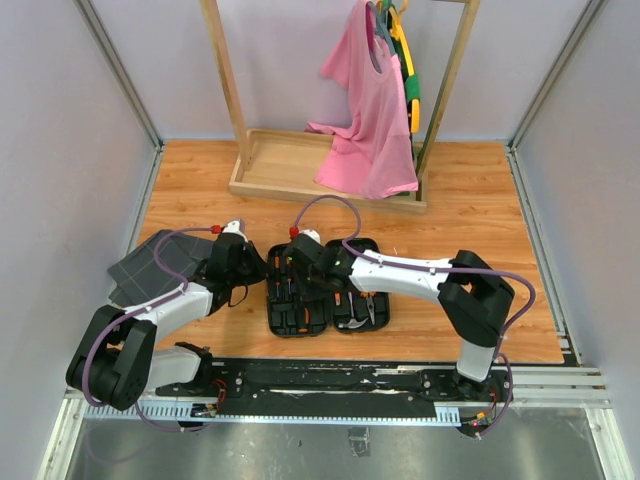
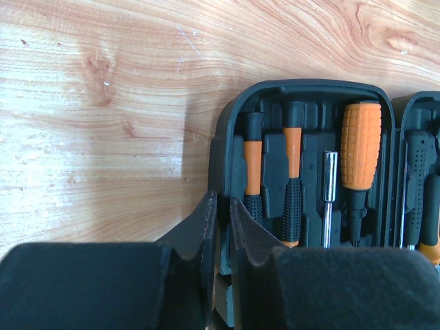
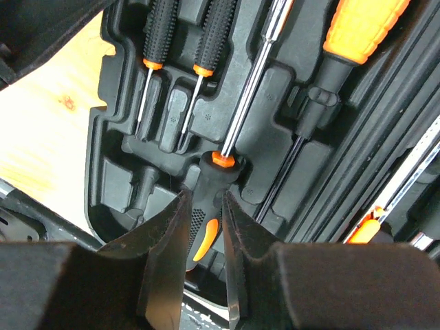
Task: Sort the tools into containers
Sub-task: Adjust the screwdriver in the storage box.
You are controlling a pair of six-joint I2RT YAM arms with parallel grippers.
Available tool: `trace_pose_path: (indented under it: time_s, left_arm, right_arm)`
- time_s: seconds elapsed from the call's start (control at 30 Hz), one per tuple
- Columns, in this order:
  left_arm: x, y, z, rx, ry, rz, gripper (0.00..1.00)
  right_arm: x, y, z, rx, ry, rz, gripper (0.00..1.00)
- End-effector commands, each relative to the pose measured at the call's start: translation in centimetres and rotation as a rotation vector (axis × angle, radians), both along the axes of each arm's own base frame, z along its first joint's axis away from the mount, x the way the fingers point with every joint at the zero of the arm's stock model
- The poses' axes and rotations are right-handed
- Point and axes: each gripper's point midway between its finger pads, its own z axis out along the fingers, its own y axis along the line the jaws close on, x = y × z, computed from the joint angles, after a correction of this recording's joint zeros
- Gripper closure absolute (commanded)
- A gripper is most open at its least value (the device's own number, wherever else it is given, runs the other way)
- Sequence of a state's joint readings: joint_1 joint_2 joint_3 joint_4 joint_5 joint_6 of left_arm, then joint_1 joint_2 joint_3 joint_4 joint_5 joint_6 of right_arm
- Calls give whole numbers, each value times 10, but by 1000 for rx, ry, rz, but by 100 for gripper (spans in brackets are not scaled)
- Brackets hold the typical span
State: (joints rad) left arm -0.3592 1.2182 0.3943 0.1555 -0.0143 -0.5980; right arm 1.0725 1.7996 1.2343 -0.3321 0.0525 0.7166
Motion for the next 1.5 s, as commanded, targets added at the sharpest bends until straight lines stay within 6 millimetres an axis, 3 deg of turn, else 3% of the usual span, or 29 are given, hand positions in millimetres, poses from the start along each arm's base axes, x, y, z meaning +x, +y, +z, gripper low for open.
trace_pose_path:
  time_s: [0.0,0.33,0.73,0.77,1.1,1.47]
  left_arm:
    - [2,5,-4,21,1,1,86]
    - [2,5,-5,22,5,1,86]
    - [2,4,-6,21,8,-3,87]
    - [2,4,-7,23,9,-4,87]
    - [2,4,-6,22,5,-3,88]
    - [1,3,-6,18,7,-9,88]
  right_arm:
    - [-5,5,-1,-15,28,-1,75]
    - [-10,6,-17,-62,63,14,79]
    - [-22,-14,-48,-216,138,33,91]
    - [-25,-17,-59,-248,155,36,92]
    - [-41,-36,-91,-375,228,67,99]
    - [-68,-72,-153,-541,335,61,99]
